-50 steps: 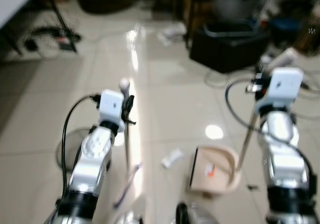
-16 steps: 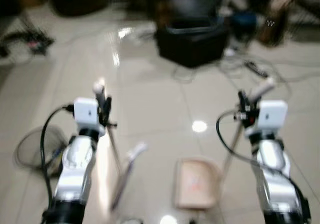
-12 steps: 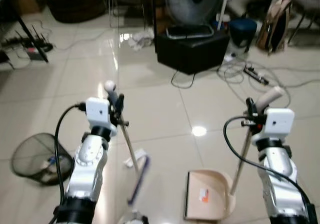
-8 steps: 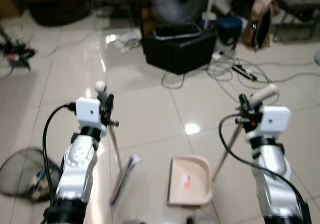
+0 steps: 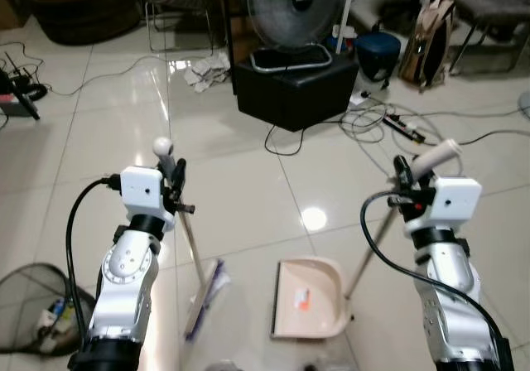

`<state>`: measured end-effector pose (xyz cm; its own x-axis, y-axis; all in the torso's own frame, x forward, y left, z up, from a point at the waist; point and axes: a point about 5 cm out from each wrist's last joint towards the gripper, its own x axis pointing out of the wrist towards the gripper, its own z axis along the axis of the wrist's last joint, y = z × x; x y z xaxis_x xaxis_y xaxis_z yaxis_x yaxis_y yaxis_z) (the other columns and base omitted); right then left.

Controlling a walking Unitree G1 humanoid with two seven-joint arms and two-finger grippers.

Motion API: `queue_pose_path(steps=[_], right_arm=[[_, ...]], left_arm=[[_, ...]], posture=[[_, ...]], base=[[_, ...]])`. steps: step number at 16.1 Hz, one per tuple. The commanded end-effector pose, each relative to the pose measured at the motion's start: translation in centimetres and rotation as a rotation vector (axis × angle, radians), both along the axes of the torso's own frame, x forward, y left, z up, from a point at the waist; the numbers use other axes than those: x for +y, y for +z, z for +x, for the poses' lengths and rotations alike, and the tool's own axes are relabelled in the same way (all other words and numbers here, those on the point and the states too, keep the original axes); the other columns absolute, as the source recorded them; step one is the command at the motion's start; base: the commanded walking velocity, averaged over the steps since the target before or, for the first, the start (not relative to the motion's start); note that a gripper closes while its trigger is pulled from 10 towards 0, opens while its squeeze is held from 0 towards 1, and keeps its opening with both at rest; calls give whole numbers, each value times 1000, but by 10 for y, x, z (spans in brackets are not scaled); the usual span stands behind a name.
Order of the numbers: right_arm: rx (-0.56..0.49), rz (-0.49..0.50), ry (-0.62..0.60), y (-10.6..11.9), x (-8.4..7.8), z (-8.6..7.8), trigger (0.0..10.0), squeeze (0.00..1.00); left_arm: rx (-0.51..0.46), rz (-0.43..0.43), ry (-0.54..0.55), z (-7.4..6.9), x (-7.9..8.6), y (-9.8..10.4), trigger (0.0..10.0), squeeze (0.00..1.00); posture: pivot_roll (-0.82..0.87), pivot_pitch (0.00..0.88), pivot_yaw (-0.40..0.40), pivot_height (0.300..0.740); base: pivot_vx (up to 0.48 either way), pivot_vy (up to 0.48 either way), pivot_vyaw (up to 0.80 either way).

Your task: Sweep floor

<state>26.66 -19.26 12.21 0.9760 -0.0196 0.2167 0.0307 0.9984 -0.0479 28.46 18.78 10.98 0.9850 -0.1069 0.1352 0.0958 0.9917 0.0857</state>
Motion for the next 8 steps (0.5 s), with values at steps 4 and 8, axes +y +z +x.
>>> queue_pose_path(steps=[4,8], right_arm=[[-35,21,-17,8,-7,-1,10000,0],[-35,23,-11,7,-5,-1,10000,0]], left_arm=[[-39,1,-25,2,-8,10,10000,0],[-46,3,-29,4,-8,13,10000,0]], posture=[[-29,88,45,740],[-27,91,48,740]], base=[[410,0,200],[409,0,0]])
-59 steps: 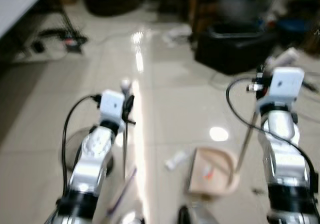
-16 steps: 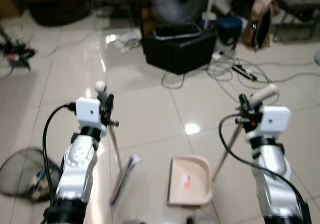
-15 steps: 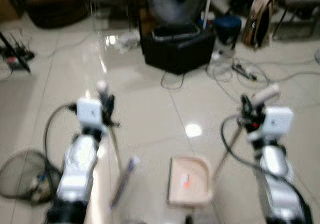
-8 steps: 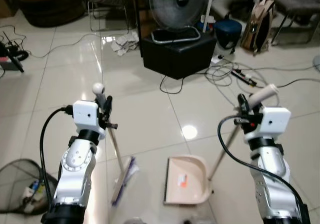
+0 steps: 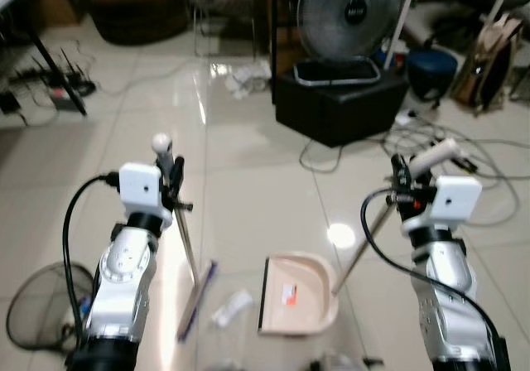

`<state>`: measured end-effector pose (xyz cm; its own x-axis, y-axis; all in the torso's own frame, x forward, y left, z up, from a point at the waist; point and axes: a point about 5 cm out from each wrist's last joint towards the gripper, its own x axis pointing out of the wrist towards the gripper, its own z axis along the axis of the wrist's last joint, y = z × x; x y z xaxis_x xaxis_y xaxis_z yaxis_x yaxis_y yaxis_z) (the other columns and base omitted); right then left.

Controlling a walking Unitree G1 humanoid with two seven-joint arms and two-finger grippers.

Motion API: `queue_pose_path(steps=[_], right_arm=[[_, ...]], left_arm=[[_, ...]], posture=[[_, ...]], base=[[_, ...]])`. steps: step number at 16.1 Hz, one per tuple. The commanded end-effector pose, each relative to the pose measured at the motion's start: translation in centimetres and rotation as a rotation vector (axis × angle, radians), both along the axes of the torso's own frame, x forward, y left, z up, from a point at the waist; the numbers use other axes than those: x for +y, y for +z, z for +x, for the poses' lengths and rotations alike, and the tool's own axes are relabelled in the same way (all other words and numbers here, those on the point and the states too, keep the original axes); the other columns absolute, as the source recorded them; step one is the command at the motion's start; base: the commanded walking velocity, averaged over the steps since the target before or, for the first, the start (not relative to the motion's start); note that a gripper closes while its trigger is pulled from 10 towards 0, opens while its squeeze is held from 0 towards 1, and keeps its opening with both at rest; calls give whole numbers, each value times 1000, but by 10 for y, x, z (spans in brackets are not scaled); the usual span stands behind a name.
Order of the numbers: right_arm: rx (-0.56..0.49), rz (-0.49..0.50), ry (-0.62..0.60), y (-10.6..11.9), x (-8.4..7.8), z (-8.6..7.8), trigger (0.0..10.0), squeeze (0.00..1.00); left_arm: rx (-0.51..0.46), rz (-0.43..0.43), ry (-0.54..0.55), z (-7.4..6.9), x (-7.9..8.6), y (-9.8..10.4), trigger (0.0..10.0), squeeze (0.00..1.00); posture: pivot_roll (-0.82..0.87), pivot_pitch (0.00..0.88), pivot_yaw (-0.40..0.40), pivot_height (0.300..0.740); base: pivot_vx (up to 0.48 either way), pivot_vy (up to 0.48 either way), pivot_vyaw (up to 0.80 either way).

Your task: Sweep floor

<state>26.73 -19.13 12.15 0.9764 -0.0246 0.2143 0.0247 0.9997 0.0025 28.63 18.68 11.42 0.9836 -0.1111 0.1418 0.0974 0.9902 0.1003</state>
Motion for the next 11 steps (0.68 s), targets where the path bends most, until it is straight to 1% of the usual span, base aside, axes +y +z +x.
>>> queue_pose_path(steps=[1,3,4,5,9,11], right_arm=[[-34,-29,-15,8,-6,-1,10000,0],[-25,-44,-3,6,-5,-1,10000,0],[-26,-39,-2,6,-5,-1,10000,0],[-25,-14,0,5,-5,-1,10000,0],[-20,-20,-8,2,-4,-5,10000,0],[-14,-10,-19,2,-6,-3,10000,0]], left_arm=[[-38,-8,-31,2,-8,9,10000,0],[-37,-7,-37,2,-9,9,10000,0],[-35,-10,-36,2,-9,8,10000,0],[-7,6,-31,3,-10,4,10000,0],[3,36,-34,5,-9,-2,10000,0],[22,68,-28,11,-10,-3,10000,0]], posture=[[-28,91,49,740],[-28,89,49,740],[-26,91,49,740],[-26,93,53,740],[-25,90,55,740],[-14,106,54,740]], base=[[409,0,0],[405,0,0],[0,0,0],[0,0,0],[0,0,0],[0,0,0]])
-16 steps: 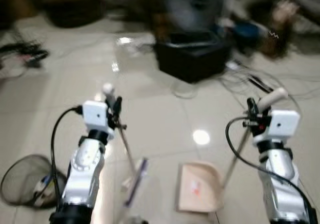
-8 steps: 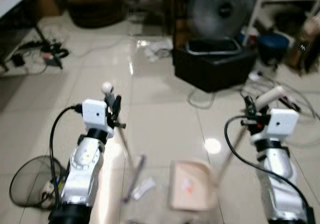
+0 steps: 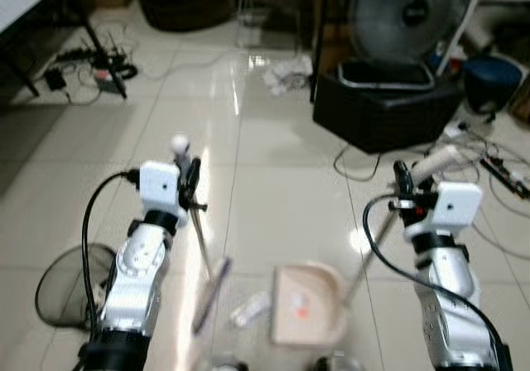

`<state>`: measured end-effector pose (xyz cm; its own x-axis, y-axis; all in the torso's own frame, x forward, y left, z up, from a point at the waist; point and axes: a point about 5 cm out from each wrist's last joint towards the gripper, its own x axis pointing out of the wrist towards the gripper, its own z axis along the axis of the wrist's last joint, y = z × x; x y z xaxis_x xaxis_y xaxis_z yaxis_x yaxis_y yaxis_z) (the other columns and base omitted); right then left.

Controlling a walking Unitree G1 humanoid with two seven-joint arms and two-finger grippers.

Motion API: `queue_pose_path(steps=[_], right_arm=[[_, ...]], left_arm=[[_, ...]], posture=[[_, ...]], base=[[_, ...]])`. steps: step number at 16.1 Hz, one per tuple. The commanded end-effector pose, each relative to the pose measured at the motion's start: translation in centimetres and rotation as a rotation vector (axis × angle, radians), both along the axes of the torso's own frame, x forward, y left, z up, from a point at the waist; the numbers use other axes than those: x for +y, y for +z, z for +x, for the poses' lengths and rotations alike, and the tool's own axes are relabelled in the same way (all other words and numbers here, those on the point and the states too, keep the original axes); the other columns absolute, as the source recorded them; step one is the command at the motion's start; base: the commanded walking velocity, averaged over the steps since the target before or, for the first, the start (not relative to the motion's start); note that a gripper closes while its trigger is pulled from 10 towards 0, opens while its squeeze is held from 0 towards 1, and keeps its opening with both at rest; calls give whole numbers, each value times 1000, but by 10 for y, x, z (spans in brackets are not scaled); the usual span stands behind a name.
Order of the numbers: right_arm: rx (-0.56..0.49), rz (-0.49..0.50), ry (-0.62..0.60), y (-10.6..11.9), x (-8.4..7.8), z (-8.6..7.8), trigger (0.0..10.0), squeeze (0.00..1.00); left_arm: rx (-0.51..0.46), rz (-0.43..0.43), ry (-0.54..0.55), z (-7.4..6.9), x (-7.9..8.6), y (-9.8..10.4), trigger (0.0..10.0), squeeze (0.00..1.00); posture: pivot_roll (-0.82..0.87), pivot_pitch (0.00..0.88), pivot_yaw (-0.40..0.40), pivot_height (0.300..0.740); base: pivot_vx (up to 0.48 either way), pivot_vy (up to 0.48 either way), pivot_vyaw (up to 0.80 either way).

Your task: Sweep floor

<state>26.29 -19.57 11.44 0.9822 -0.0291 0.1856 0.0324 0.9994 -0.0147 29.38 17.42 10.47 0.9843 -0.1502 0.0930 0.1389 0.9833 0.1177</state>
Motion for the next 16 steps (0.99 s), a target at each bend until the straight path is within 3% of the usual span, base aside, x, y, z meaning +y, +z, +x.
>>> queue_pose_path(steps=[1,6,10,15,16], right_arm=[[-38,0,-23,8,-5,4,10000,0],[-59,-53,-125,7,-24,6,10000,0],[-97,-95,-161,11,-27,12,10000,0],[-201,-230,-164,31,-27,40,10000,0],[-221,-320,-121,34,-21,44,10000,0]], left_arm=[[-20,55,8,8,1,5,10000,0],[-24,13,19,19,-10,-2,10000,0],[-54,-11,26,23,-15,-2,10000,0],[-119,19,45,32,-5,7,10000,0],[-132,16,38,33,-7,9,10000,0]], posture=[[-12,116,60,740],[-6,219,84,740],[4,308,98,740],[41,400,118,740],[63,406,114,740]], base=[[0,0,0],[0,0,0],[0,0,0],[0,0,0],[0,0,0]])
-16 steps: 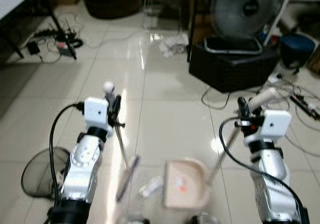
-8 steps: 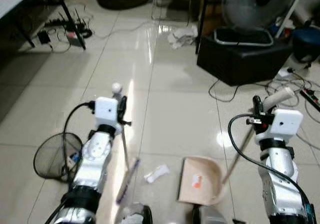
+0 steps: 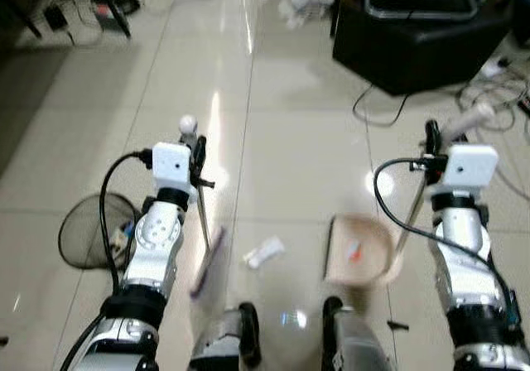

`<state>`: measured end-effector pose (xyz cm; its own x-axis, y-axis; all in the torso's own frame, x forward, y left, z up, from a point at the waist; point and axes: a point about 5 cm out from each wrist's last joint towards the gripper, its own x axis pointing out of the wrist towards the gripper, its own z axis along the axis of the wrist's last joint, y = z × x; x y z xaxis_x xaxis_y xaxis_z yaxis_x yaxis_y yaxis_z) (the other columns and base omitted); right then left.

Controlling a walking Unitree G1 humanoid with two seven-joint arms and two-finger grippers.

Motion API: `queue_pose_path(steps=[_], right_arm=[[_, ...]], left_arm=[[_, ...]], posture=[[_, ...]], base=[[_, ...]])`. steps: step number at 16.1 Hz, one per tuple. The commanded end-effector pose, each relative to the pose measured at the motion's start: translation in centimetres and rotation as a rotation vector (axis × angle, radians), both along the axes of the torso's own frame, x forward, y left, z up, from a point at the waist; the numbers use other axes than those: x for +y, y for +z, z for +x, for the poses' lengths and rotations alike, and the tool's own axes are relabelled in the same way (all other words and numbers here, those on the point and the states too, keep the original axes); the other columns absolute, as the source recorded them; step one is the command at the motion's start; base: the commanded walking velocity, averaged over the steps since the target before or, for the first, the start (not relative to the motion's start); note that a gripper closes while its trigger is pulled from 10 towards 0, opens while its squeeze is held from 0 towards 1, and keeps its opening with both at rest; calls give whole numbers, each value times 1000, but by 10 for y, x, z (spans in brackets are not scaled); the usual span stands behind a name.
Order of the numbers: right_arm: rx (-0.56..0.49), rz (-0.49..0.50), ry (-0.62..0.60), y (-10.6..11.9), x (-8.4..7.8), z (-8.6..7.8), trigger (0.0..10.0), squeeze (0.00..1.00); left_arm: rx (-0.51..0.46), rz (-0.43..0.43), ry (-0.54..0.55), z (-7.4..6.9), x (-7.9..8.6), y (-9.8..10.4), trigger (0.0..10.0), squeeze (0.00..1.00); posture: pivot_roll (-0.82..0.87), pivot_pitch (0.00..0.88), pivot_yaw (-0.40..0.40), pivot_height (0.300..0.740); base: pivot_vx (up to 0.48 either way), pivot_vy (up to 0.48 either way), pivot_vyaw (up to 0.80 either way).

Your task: Sweep floor

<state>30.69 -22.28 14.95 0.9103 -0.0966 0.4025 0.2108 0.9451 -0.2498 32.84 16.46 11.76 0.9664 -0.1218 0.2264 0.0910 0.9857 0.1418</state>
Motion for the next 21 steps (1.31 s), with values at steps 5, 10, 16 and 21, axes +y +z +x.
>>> queue_pose_path(steps=[5,10,16,21], right_arm=[[-26,-22,120,-17,46,4,10000,0],[-71,11,179,-17,79,6,10000,0],[-66,43,215,-24,107,8,10000,0],[-40,67,216,-32,112,5,10000,0]], left_arm=[[-23,-1,-29,0,-11,0,10000,0],[-40,-41,-28,8,-21,7,10000,0],[-50,-215,-35,18,-53,22,10000,0],[-79,-416,-96,25,-79,46,10000,0]], posture=[[121,412,119,740],[128,412,123,740],[140,407,120,740],[117,378,108,740]], base=[[0,0,0],[0,0,0],[0,0,0],[0,0,0]])
